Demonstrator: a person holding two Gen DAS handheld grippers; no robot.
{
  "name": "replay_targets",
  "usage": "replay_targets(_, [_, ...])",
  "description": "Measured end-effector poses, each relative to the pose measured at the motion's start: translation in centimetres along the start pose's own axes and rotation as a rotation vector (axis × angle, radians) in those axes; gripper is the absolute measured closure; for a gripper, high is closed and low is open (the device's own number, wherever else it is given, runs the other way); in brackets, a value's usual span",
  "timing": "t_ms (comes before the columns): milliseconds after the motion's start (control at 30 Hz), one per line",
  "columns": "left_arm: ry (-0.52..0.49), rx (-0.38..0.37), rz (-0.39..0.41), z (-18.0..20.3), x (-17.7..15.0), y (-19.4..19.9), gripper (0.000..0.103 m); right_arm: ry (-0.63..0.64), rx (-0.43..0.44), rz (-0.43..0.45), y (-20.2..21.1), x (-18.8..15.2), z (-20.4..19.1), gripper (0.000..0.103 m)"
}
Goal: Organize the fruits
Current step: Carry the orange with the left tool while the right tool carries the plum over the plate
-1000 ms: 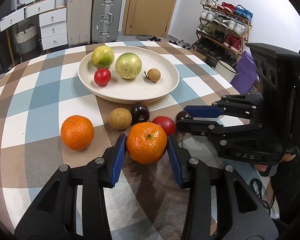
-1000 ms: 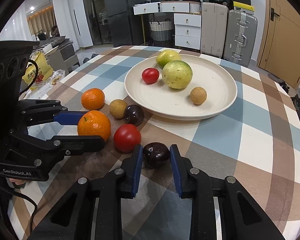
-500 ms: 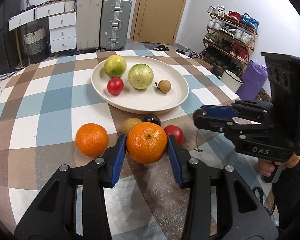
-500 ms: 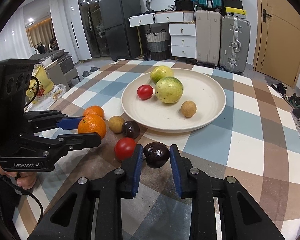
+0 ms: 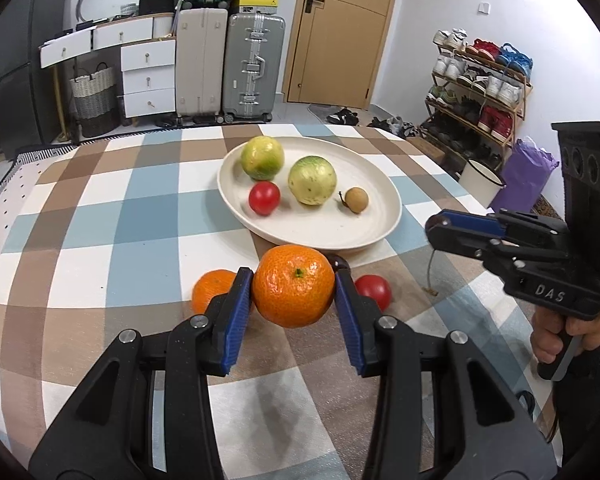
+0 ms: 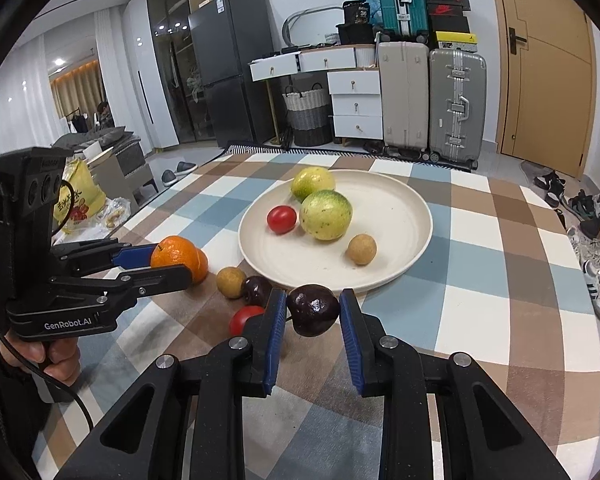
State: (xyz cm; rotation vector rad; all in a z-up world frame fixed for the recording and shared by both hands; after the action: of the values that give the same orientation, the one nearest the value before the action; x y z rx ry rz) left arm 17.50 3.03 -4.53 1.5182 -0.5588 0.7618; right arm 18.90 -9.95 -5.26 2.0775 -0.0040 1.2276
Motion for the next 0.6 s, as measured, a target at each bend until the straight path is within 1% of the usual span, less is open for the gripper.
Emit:
replay_targets(100, [0.005, 0.019, 0.005, -0.2, 0.3, 0.0, 0.065, -0.012, 0.002, 0.01, 0.3, 0.1, 0.3, 0.075])
replay_targets(167, [0.008, 0.012, 0.015, -0.2, 0.6, 0.2, 0.065, -0.022, -0.01, 0.006, 0.3, 0.3, 0.7, 0.075])
replay_targets(233, [0.016, 0.013, 0.024, -0.4, 1.1, 0.5, 0.065, -0.038, -0.009, 0.021, 0.7, 0.8, 1.1, 0.075])
replay_targets(333, [0.012, 0.037, 0.049, -0.6, 2.1, 1.0, 0.065, -0.044, -0.014, 0.041, 1.3, 1.6, 1.2, 0.075])
replay_targets(600, [0.013, 0.055, 0.093, -0.7, 4.7, 1.9, 0.064, -0.039, -0.025, 0.065, 2.1, 3.8, 1.1, 0.075])
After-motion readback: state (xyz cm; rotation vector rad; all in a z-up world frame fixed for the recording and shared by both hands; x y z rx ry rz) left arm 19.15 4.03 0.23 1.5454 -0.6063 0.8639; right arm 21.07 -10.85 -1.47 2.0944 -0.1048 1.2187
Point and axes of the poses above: each gripper's, at about its wrist camera, not at the fingertips, and y roughly against the way its jaws point, z to its right, x to its top, the point moved 4 cm from there along -y, roughly the way its jaws point, and after that the axes turned 14 degrees about x, right-handed, at the moved point
